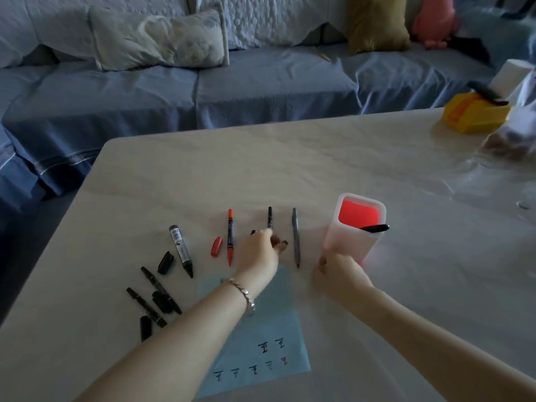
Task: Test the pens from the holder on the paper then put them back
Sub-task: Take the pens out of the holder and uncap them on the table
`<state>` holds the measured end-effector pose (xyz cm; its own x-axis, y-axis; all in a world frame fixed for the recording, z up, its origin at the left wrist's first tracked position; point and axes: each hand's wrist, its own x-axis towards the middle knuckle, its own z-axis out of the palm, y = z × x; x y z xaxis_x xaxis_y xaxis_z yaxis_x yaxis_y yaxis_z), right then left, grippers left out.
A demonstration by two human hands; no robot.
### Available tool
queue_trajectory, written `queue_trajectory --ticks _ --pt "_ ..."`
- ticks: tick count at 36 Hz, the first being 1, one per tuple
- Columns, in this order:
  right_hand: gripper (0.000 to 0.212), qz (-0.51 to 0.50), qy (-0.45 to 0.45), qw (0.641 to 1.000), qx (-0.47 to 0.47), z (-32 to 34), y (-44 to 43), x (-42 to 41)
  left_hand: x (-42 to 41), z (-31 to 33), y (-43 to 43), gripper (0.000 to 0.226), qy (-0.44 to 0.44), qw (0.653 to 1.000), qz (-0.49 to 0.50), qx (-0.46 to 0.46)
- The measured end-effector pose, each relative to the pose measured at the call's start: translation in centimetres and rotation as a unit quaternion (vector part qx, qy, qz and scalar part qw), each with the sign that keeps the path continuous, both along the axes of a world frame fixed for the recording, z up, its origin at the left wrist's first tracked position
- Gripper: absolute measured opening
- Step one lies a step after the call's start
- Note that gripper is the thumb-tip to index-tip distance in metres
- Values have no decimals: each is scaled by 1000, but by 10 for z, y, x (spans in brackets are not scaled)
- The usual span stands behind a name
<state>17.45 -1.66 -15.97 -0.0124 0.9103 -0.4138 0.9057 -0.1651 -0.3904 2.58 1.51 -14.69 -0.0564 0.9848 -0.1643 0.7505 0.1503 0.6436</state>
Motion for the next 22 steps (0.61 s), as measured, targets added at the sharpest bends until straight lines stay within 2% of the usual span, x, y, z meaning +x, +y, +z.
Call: queue_trajectory --ticks 3,5,9,13,15,18,22 --pt "15 -45 7 998 42 -1 -4 11 15 -3 7 21 77 996 -35 8" --pt "15 -45 17 999 21 -1 -5 18 20 -10 9 21 104 994 -38 16" --pt "12 -74 6 996 41 -1 -5 28 25 -20 8 23 121 992 -31 20" --pt "17 -133 52 989 38 3 -7 41 25 -16 7 24 131 990 -48 29" --pt "16 -183 99 975 71 7 -11 48 23 -14 6 25 130 990 -52 27" --pt "27 -254 154 948 113 19 -15 54 17 -6 4 23 113 992 -50 36" --pt "44 -285 184 914 223 37 -16 62 8 8 -4 16 99 993 -57 38"
